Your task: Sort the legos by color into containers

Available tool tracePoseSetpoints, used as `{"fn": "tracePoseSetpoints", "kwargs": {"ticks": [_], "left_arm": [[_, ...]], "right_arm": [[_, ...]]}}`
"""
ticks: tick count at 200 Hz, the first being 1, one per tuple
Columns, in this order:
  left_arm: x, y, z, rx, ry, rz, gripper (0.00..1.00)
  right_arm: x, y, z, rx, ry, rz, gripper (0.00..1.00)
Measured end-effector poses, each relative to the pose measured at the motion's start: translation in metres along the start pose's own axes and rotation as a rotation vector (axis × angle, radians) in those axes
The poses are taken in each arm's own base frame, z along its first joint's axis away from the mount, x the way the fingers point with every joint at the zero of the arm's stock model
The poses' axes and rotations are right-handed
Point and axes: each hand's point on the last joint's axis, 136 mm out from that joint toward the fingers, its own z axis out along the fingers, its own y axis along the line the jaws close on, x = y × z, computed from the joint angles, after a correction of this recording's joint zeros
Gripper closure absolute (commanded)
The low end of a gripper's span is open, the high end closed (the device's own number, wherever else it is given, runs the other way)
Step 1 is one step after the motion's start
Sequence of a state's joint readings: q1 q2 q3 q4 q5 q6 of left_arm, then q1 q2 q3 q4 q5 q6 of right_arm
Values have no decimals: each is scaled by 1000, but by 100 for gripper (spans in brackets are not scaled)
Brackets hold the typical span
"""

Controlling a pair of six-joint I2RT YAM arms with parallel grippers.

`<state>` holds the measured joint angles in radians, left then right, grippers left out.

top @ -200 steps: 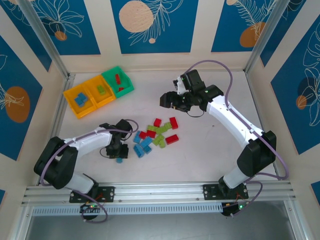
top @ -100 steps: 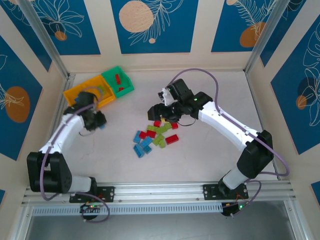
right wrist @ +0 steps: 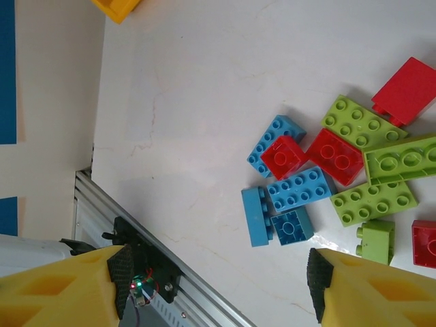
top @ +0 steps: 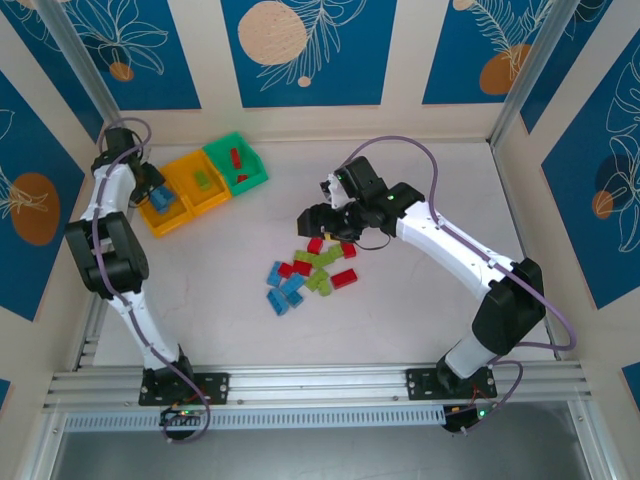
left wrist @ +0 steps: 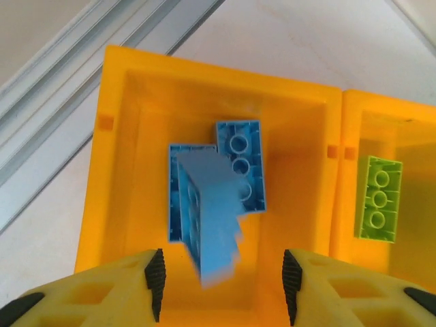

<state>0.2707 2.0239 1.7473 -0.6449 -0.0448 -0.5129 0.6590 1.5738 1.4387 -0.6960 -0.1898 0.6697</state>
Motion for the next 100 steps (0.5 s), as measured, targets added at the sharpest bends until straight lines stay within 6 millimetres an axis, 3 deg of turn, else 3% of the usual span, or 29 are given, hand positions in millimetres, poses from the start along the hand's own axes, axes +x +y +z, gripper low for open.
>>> {"fn": "tracePoseSetpoints", "kwargs": {"ticks": [24, 51, 73, 100], "left_arm": [[7, -8, -10, 44, 15, 1, 49], [42, -23, -53, 109, 32, 37, 51], [94, -69, -105, 226, 36, 164, 53], [184, -129, -156, 406, 103, 385, 54]], "right_arm": [[2, -4, 2, 8, 5, 4, 29], [6, -9, 6, 21, 15, 23, 29], [4, -10, 6, 24, 10, 31, 29], [1, -15, 6, 42, -3, 39, 29]]}}
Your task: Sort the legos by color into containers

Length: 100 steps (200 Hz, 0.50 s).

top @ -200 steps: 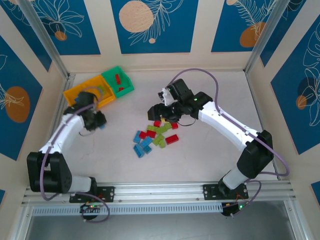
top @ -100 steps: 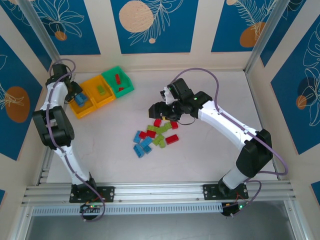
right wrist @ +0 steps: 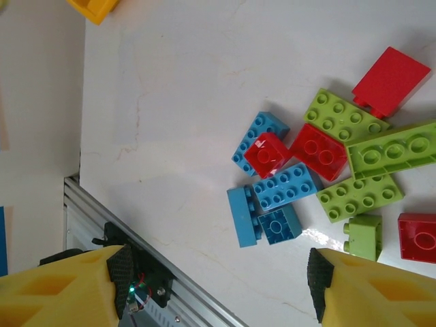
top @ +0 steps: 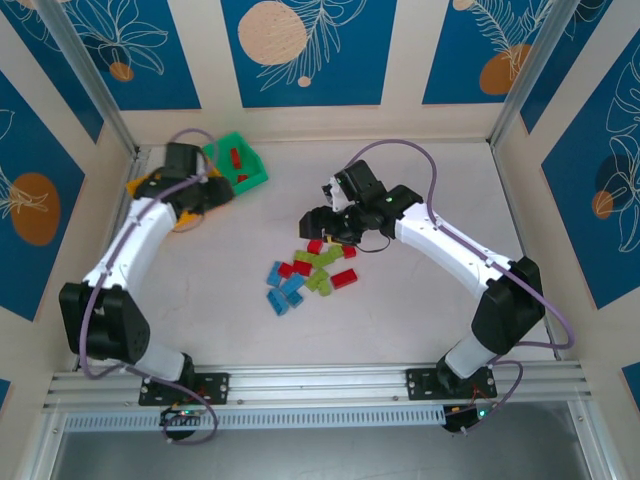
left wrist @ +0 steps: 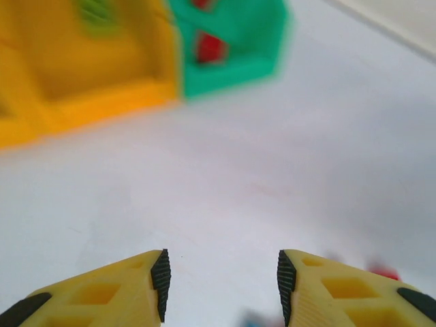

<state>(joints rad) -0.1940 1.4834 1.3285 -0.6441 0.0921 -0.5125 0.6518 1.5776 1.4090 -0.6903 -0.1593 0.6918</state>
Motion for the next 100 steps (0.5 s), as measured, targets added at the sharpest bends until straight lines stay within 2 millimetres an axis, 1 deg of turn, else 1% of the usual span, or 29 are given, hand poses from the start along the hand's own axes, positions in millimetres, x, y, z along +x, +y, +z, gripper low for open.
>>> {"fn": "tracePoseSetpoints", "kwargs": {"ticks": [10, 13, 24, 31, 42, 50, 61, 71, 89, 100], "left_arm": [[27, -24, 3, 37, 49, 71, 54], [34, -27, 4, 43, 63, 85, 54], [66, -46, 11, 66, 131, 166, 53], [86, -55, 14, 75, 173, 216, 53], [113, -65, 18, 87, 230, 290, 52], [130, -70, 20, 94, 266, 339, 50], [147, -74, 23, 99, 305, 393, 46], [159, -73, 27, 98, 335, 432, 39], [178, -67, 39, 75, 394, 532, 28], [187, -62, 47, 48, 426, 580, 23]], "right_arm": [[-2, -5, 0, 15, -9, 16, 29], [-2, -8, 1, 24, -11, 25, 29], [-4, -20, 2, 49, -17, 63, 28], [-4, -30, 3, 67, -18, 93, 29], [-3, -51, 6, 102, -19, 153, 29], [0, -64, 7, 124, -14, 190, 29], [4, -83, 8, 158, -11, 236, 29], [7, -92, 7, 176, -11, 261, 29], [10, -94, 4, 180, -17, 272, 29], [9, -91, 0, 173, -30, 270, 29]]}}
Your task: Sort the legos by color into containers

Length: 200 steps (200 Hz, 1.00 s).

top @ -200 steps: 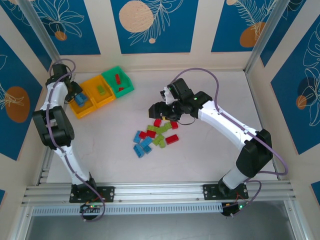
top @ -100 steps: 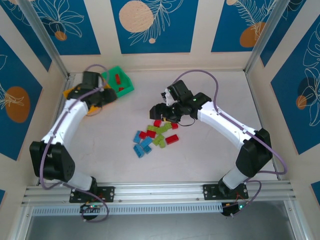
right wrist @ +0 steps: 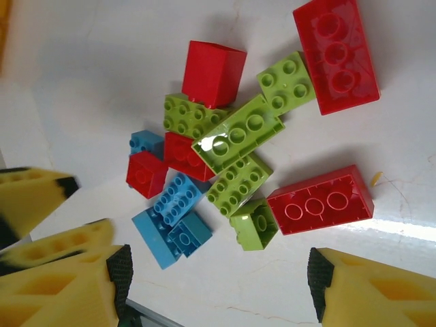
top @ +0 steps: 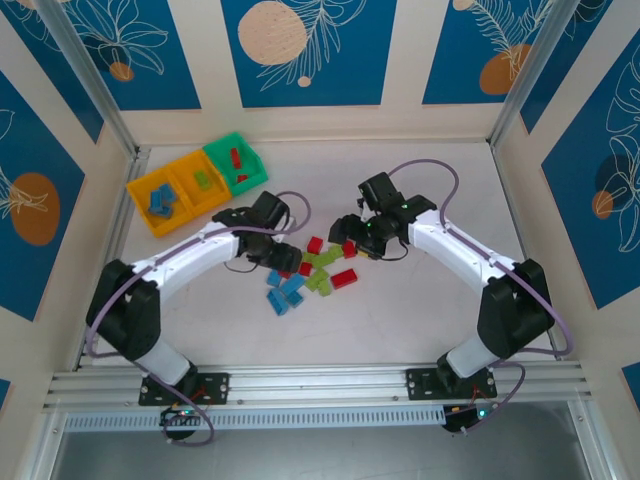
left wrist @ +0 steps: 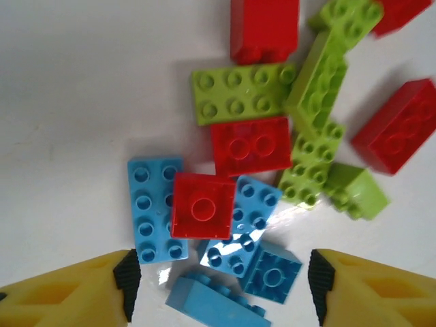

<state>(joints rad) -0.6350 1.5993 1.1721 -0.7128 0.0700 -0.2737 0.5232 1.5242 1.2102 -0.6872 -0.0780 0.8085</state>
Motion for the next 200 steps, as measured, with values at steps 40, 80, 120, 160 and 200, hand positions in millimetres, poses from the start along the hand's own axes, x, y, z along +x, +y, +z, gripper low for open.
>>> {"fn": "tracePoseSetpoints", "kwargs": {"ticks": [40, 80, 120, 160, 200], "left_arm": [[16, 3, 32, -43, 104, 99, 35], [20, 13, 54, -87, 159, 132, 63], [13, 12, 52, -92, 136, 127, 72], [-11, 18, 25, -84, 35, 68, 73], [-112, 102, -28, -161, -206, -167, 72]], "right_arm": [[-1, 4, -6, -16, -16, -1, 29], [-1, 4, -6, -15, -18, 1, 29], [1, 1, -9, -11, -24, 3, 29], [1, 1, -9, -8, -25, 7, 28], [0, 1, -9, -11, -27, 13, 29]]}}
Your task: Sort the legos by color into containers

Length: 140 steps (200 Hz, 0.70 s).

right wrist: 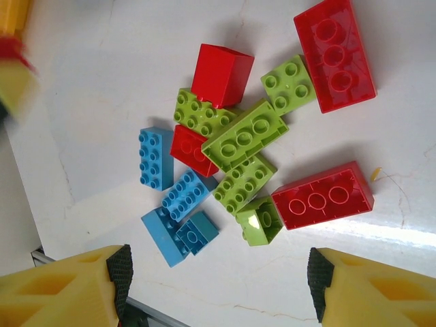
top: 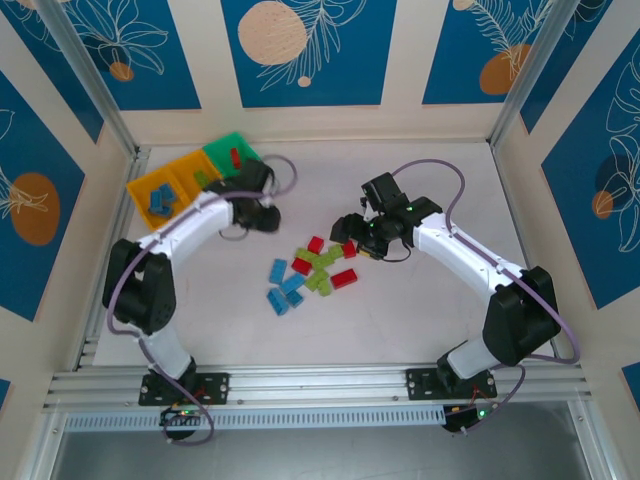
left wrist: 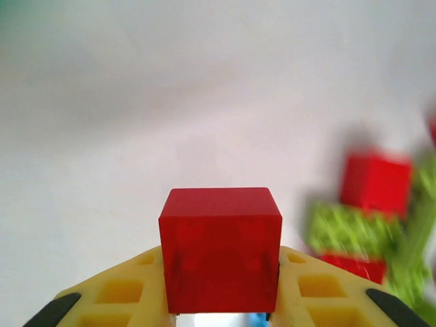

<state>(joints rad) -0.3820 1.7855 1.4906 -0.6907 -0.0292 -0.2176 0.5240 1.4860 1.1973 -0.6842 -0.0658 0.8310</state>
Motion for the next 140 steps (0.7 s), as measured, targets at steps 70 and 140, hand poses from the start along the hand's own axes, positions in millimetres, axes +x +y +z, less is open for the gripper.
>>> {"fn": "tracePoseSetpoints", "kwargs": {"ticks": [70, 140], "left_arm": [[-165, 139, 59, -175, -204, -187, 36], [-102, 87, -5, -33, -114, -203, 35]], "right_arm": [[-1, 4, -5, -11, -22, -6, 29], [-8, 15, -7, -38, -51, -17, 29]]}}
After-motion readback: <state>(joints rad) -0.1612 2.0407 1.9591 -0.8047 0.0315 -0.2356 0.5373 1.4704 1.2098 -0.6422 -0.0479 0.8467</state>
